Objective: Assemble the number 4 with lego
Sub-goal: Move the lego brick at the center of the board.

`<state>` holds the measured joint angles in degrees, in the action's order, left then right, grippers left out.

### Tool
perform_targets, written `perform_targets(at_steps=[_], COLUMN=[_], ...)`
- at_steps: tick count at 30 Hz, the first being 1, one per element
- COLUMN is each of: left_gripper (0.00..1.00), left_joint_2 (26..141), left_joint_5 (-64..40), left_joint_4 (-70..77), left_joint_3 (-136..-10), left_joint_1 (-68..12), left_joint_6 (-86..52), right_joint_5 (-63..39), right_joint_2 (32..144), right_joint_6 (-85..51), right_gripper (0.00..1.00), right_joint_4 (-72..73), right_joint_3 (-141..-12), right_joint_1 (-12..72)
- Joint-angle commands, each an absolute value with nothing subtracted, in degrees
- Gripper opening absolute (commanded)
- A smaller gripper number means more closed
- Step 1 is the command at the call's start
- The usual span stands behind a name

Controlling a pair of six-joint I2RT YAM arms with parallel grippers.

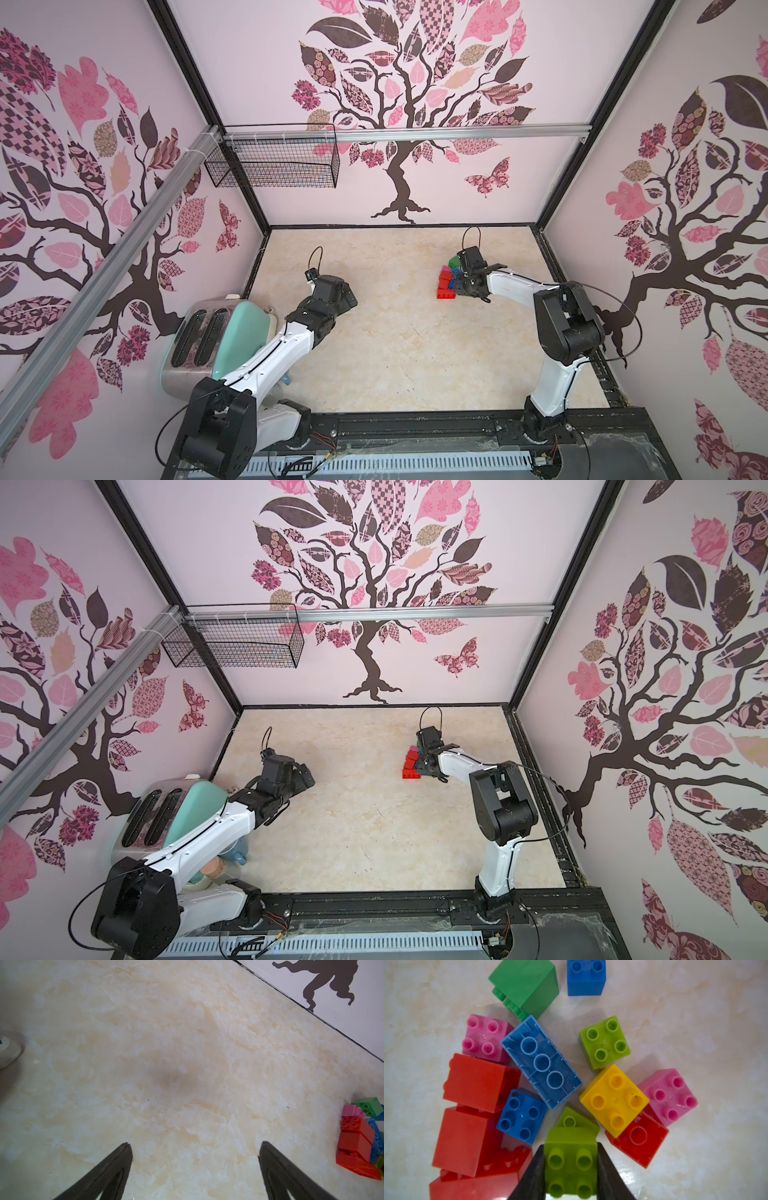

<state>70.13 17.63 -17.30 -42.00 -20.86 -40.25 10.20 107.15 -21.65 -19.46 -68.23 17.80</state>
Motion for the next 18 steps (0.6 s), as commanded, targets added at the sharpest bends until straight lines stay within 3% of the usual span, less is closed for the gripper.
perform_targets(at_steps=[1, 5, 11, 18], left_gripper=[0.98, 0.98, 0.98, 0.98], left_joint_2=[70.4, 70.05, 69.92, 70.92], left_joint_5=[17.16, 16.55, 14.31, 11.18], left_joint_4=[-17.56, -18.25, -18.92, -19.67], left_joint_3=[-44.85, -45.18, -45.81, -46.9], left_joint_1=[-20.55, -20.55, -20.63, -21.2], left_joint_6=[-39.3, -39.17, -38.37, -37.82], right_joint_5=[1.5, -3.43, -3.18, -3.93], right_joint_2=[110.62, 103.65, 94.36, 90.1], right_joint_6=[-19.29, -18.9, -18.27, -18.9], right_gripper=[0.0, 0.0, 0.0, 0.0], right_joint_4=[-30.24, -32.81, -37.68, -31.7], right_joint_3=[-65.67, -63.49, -60.73, -58.92], right_joint_1=[16.6, 16.68, 16.65, 16.63])
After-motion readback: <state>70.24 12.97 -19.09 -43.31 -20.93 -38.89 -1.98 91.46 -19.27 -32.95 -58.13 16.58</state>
